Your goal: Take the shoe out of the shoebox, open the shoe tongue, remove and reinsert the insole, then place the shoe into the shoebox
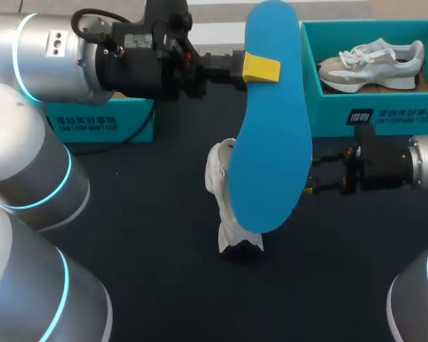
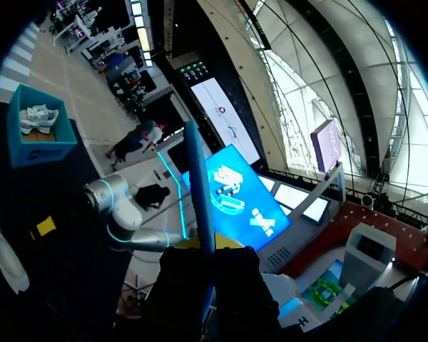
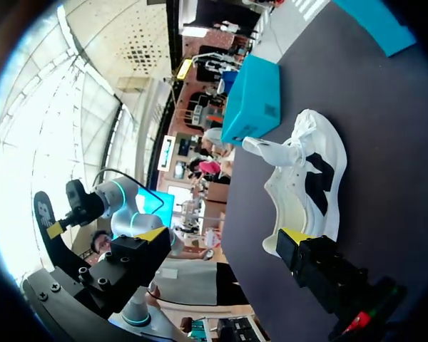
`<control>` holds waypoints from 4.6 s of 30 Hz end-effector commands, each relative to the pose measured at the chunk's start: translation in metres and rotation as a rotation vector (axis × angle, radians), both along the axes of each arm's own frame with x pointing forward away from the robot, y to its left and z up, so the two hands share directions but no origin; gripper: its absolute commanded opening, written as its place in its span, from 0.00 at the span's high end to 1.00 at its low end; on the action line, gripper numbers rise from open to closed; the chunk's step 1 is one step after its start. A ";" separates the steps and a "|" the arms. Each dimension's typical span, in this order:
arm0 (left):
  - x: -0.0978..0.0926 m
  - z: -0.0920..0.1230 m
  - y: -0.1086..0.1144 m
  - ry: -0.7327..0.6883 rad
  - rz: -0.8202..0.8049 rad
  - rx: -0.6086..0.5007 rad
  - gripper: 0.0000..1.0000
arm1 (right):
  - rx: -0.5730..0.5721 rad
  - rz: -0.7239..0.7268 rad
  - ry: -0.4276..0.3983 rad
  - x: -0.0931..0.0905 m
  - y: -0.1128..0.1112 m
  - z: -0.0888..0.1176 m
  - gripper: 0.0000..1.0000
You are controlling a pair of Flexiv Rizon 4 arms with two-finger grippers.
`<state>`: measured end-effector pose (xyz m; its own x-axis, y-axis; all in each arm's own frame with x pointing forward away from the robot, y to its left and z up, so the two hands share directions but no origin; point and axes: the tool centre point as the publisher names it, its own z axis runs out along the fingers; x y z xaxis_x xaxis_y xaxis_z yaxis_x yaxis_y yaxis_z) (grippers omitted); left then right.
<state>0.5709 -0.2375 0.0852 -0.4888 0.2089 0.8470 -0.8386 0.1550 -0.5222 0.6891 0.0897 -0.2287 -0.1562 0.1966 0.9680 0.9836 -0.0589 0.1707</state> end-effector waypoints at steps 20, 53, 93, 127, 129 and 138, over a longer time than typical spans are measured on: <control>-0.001 -0.001 -0.002 0.000 0.002 -0.001 1.00 | 0.000 -0.028 0.010 0.008 0.000 0.008 0.00; 0.025 -0.033 0.032 -0.812 0.130 -0.164 1.00 | 0.000 -0.028 0.010 0.008 0.000 0.008 0.00; 0.061 -0.053 0.050 -1.701 0.347 -0.462 1.00 | 0.000 -0.028 0.010 0.008 0.000 0.008 0.00; 0.079 -0.189 0.085 -2.528 0.306 -0.498 1.00 | 0.000 -0.028 0.010 0.008 0.000 0.008 0.00; 0.078 -0.195 0.085 -2.545 0.307 -0.484 1.00 | 0.000 -0.028 0.010 0.008 0.000 0.008 0.00; 0.080 -0.222 0.085 -2.638 0.303 -0.376 1.00 | 0.000 -0.028 0.010 0.008 0.000 0.008 0.00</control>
